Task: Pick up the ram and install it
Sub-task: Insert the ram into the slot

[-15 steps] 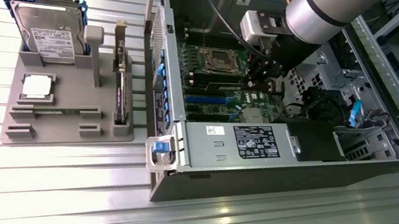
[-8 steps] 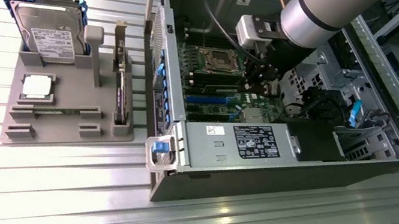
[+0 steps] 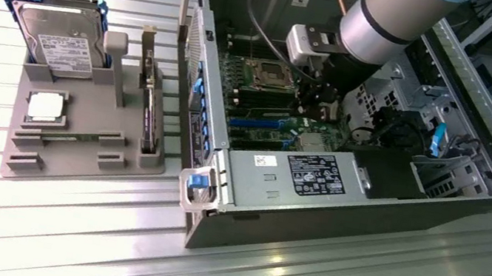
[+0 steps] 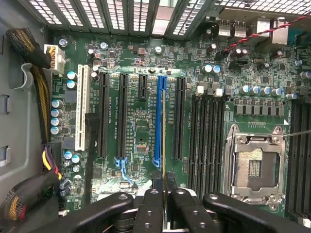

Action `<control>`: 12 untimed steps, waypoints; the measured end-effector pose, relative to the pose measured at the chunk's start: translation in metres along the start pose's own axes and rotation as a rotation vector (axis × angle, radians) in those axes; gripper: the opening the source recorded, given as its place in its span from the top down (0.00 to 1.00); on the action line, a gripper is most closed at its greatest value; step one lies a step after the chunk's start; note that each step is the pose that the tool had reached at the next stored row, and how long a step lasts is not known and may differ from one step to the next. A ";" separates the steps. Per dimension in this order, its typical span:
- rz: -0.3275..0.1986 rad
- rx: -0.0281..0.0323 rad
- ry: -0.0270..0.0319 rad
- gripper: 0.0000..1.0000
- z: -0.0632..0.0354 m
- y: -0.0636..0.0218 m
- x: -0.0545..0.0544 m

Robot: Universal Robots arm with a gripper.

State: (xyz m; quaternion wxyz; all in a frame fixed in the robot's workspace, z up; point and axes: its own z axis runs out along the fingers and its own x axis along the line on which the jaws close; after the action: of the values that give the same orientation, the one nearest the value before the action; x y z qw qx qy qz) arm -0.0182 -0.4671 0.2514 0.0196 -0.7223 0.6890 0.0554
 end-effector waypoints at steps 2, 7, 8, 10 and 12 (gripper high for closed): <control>0.000 0.0000 0.0001 0.88 0.0015 0.0004 0.000; 0.022 0.0023 -0.0011 0.88 0.0021 0.0002 -0.004; 0.028 0.0030 -0.0013 0.88 0.0024 0.0001 -0.006; 0.031 0.0033 -0.0014 0.88 0.0028 -0.0002 -0.010; 0.031 0.0033 -0.0014 0.88 0.0032 -0.0006 -0.013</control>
State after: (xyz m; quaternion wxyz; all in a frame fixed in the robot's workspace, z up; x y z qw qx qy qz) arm -0.0184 -0.4534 0.2497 0.0204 -0.7117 0.7001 0.0551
